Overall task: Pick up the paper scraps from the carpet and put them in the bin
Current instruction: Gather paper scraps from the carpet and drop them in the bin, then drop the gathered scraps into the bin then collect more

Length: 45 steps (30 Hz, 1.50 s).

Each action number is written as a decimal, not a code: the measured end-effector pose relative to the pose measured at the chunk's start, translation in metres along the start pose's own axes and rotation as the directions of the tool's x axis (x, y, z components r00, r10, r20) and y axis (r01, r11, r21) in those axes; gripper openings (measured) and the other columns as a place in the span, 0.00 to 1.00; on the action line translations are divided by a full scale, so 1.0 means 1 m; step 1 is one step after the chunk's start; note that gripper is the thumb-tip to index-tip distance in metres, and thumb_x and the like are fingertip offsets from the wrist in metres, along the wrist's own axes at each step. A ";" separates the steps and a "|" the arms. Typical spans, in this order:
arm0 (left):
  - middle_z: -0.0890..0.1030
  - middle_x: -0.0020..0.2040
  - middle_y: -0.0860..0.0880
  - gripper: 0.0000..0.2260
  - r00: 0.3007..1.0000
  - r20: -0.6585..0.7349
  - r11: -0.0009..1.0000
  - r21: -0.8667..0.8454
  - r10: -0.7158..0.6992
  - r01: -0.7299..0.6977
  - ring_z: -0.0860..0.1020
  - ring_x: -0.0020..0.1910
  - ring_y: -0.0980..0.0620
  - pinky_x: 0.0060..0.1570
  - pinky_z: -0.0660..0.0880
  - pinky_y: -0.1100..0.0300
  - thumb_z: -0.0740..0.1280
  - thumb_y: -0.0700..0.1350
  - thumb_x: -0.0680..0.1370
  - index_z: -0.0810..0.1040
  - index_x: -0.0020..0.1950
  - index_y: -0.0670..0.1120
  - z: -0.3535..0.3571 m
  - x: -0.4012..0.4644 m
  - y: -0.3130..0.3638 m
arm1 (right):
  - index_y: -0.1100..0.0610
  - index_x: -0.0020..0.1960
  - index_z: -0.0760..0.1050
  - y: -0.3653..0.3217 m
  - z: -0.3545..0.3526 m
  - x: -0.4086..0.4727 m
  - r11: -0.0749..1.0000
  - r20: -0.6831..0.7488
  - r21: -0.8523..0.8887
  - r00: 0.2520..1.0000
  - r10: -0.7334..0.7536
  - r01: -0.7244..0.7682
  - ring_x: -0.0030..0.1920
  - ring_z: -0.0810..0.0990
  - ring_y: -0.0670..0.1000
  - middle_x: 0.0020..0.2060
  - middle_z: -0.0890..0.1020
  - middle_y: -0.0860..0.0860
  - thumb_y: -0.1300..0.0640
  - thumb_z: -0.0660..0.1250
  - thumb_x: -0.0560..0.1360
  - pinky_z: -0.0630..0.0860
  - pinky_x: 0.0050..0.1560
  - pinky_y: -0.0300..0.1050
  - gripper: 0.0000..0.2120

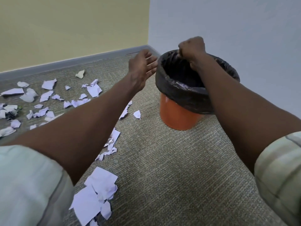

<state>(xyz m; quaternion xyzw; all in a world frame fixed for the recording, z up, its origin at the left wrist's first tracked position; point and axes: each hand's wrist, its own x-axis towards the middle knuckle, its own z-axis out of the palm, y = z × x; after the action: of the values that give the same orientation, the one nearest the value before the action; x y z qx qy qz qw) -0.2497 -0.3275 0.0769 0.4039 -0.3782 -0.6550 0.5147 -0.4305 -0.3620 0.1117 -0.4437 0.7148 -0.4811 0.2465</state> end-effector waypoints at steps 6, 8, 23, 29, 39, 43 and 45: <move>0.81 0.41 0.49 0.05 0.991 -0.132 0.989 0.142 -0.021 0.040 0.76 0.33 0.54 0.32 0.73 0.63 0.61 0.45 0.81 0.76 0.47 0.48 -0.081 -0.028 -0.021 | 0.62 0.33 0.75 -0.026 0.035 -0.026 0.973 -0.003 0.045 0.974 -0.225 0.224 0.29 0.80 0.51 0.31 0.79 0.53 0.68 0.62 0.69 0.81 0.35 0.48 0.07; 0.81 0.41 0.50 0.05 0.982 -0.183 0.976 0.205 -0.037 0.075 0.75 0.33 0.53 0.33 0.72 0.62 0.61 0.44 0.80 0.76 0.47 0.48 -0.111 -0.038 -0.032 | 0.68 0.35 0.78 -0.027 0.049 -0.033 0.961 0.038 -0.013 0.961 -0.275 0.275 0.31 0.83 0.52 0.32 0.81 0.54 0.67 0.63 0.70 0.84 0.38 0.51 0.07; 0.61 0.77 0.36 0.46 0.991 -0.124 0.109 0.986 -0.039 0.128 0.61 0.76 0.38 0.72 0.62 0.45 0.71 0.68 0.68 0.59 0.79 0.48 -0.275 -0.091 -0.106 | 0.58 0.63 0.75 0.022 0.153 -0.099 0.627 0.812 -0.416 0.579 -0.069 0.659 0.53 0.80 0.56 0.58 0.80 0.57 0.58 0.77 0.68 0.79 0.51 0.49 0.25; 0.40 0.79 0.35 0.69 0.977 -0.116 -0.114 0.989 -0.180 0.096 0.40 0.78 0.35 0.75 0.48 0.39 0.74 0.74 0.54 0.36 0.79 0.48 -0.281 -0.093 -0.143 | 0.51 0.78 0.50 0.057 0.207 -0.130 0.486 0.914 -0.391 0.392 0.105 0.781 0.73 0.65 0.59 0.75 0.61 0.56 0.48 0.82 0.61 0.67 0.68 0.54 0.56; 0.38 0.78 0.33 0.71 0.987 -0.129 -0.186 0.976 -0.097 0.109 0.39 0.76 0.28 0.71 0.49 0.30 0.73 0.74 0.53 0.36 0.79 0.44 -0.313 -0.083 -0.149 | 0.41 0.76 0.32 0.107 0.277 -0.192 0.332 0.940 -0.323 0.260 0.220 0.886 0.76 0.44 0.70 0.77 0.33 0.54 0.40 0.83 0.53 0.58 0.69 0.74 0.72; 0.37 0.78 0.33 0.70 0.977 -0.177 -0.172 0.973 -0.118 0.156 0.38 0.75 0.25 0.68 0.50 0.26 0.74 0.75 0.52 0.35 0.79 0.50 -0.323 -0.077 -0.146 | 0.44 0.77 0.30 0.125 0.283 -0.209 0.323 0.931 -0.330 0.250 0.266 0.887 0.75 0.43 0.72 0.78 0.35 0.55 0.43 0.84 0.53 0.59 0.68 0.73 0.74; 0.46 0.78 0.33 0.70 0.978 -0.133 -0.130 0.985 -0.158 0.112 0.45 0.76 0.28 0.70 0.55 0.29 0.67 0.81 0.47 0.41 0.79 0.50 -0.334 -0.071 -0.150 | 0.47 0.77 0.30 0.133 0.286 -0.215 0.275 0.935 -0.319 0.254 0.248 0.907 0.75 0.46 0.73 0.78 0.39 0.58 0.44 0.84 0.54 0.60 0.69 0.71 0.74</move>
<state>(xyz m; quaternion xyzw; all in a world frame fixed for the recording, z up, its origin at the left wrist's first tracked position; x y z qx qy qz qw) 0.0122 -0.2566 -0.1799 0.6783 -0.7035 -0.2093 -0.0345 -0.1560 -0.2901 -0.1435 -0.8531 0.4167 0.2698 0.1605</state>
